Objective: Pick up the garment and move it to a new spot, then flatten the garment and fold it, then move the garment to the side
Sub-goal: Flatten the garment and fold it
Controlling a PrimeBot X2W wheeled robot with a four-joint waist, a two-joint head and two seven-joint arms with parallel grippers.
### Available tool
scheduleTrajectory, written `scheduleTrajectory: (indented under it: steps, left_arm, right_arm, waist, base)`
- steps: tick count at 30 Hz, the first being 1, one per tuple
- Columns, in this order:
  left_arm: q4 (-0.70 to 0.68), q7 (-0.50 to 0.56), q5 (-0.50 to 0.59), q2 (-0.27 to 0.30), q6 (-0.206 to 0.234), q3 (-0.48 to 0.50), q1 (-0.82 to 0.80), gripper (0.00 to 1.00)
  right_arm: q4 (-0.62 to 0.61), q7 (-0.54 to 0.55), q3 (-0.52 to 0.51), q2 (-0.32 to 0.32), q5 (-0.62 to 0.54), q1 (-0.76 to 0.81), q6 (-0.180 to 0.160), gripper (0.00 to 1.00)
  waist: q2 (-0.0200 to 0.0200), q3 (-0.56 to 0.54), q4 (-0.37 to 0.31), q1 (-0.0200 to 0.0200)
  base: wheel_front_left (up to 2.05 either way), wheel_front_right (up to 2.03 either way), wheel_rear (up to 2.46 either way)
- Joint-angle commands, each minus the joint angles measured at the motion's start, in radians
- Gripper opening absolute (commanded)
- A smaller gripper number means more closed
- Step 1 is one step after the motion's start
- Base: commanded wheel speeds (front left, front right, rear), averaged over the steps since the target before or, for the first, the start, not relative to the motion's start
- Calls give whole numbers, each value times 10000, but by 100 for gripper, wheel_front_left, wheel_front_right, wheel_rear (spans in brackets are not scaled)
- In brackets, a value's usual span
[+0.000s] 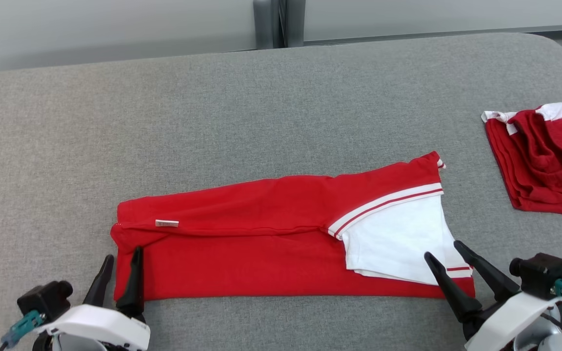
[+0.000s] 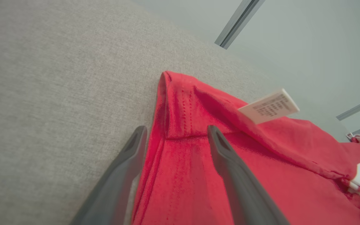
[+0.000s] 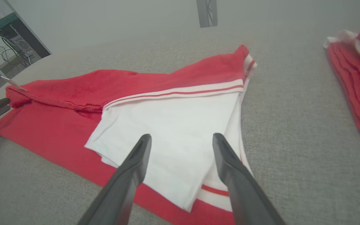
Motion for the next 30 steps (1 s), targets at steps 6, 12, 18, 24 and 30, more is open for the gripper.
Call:
scheduleTrajectory:
  steps: [6, 12, 18, 24, 30]
  left_arm:
    - [-898, -72, 134, 171, 301, 369, 808, 100]
    - [-1883, -84, 623, 190, 714, 589, 1291, 100]
    - [-2297, -88, 1078, 111, 938, 358, 1109, 100]
    - [-2420, -89, 1474, -82, 1093, 172, 890, 100]
    - [-2518, -91, 1821, -141, 1283, 70, 810, 100]
  right_arm:
    - [-58, -73, -326, -21, -159, 574, -1, 100]
    - [-331, 82, -1063, 46, -78, 1185, 1, 100]
    - [-569, 778, -1971, 177, -218, 1273, 1, 100]
    - [-528, 2112, -3057, 536, -562, 946, 1, 100]
    - [-90, 3442, -3604, 887, -973, 324, 1, 100]
  waist:
    - [0, -137, -66, 0]
    - [0, -487, -61, 0]
    - [0, -909, 53, 0]
    - [0, -1242, 340, 0]
    - [0, -1383, 724, 0]
  base:
    - [0, 0, 0]
    - [0, 0, 0]
    - [0, 0, 0]
    - [0, 0, 0]
    - [0, 0, 0]
